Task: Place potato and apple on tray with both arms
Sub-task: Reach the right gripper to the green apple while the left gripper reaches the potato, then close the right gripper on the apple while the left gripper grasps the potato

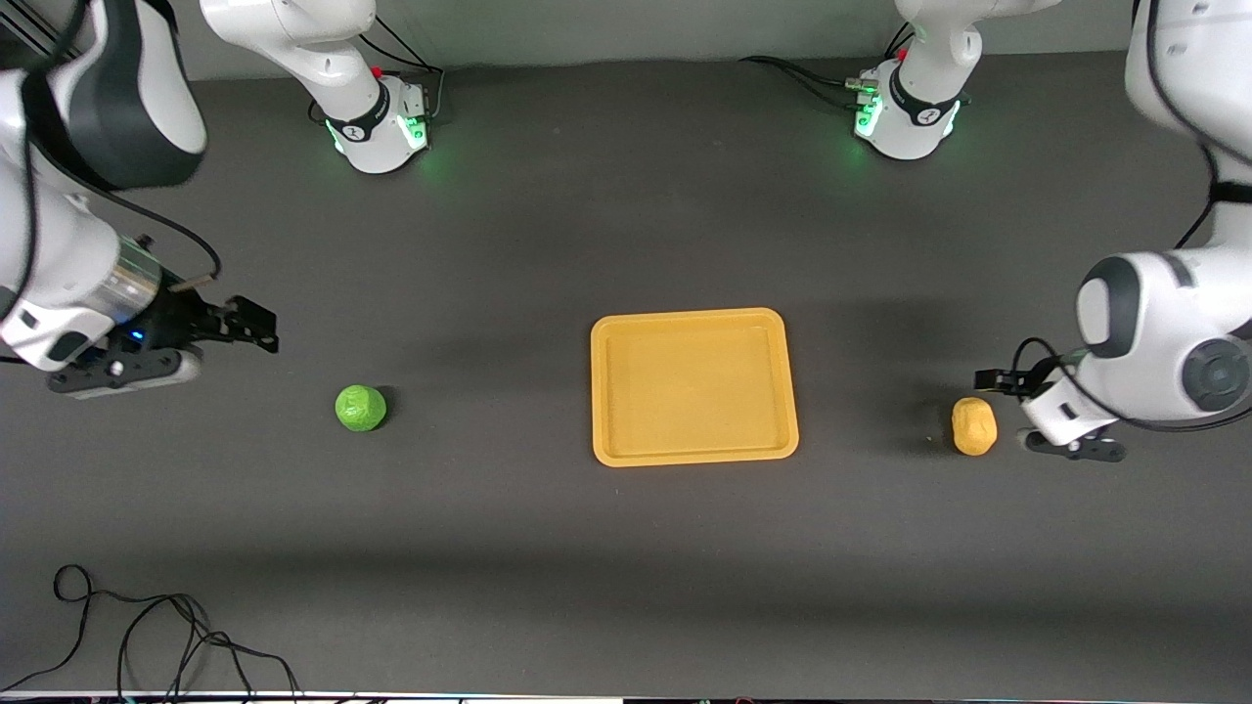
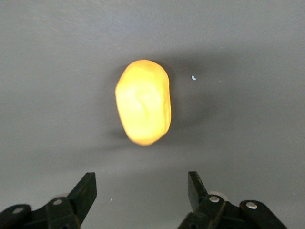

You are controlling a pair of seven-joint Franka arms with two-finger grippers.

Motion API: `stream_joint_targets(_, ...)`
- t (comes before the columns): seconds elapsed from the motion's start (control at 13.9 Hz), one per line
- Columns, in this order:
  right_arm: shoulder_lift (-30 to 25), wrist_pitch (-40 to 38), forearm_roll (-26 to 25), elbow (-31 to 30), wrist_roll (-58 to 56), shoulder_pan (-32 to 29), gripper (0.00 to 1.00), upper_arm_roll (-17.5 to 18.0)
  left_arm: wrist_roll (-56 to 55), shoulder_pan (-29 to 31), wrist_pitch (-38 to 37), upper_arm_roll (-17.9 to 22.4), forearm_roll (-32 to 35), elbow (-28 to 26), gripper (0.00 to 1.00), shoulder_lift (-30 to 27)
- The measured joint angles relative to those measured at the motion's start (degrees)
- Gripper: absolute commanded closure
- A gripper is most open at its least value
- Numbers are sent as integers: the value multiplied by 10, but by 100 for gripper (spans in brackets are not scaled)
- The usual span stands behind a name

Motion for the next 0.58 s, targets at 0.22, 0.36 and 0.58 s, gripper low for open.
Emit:
stream_joint_targets(0.22,40,83,0,-36,0,-1,0,0,25,1,35,0,0,0,13,34)
stream_joint_targets(0.36,89,135,0,-44,0,-2,0,-1,32,3,67,0,-5,4,30,48)
stream_joint_targets(0.58,136,230,0,-87,0,-2,0,-1,41,3,115,-1,-10,16,89,82)
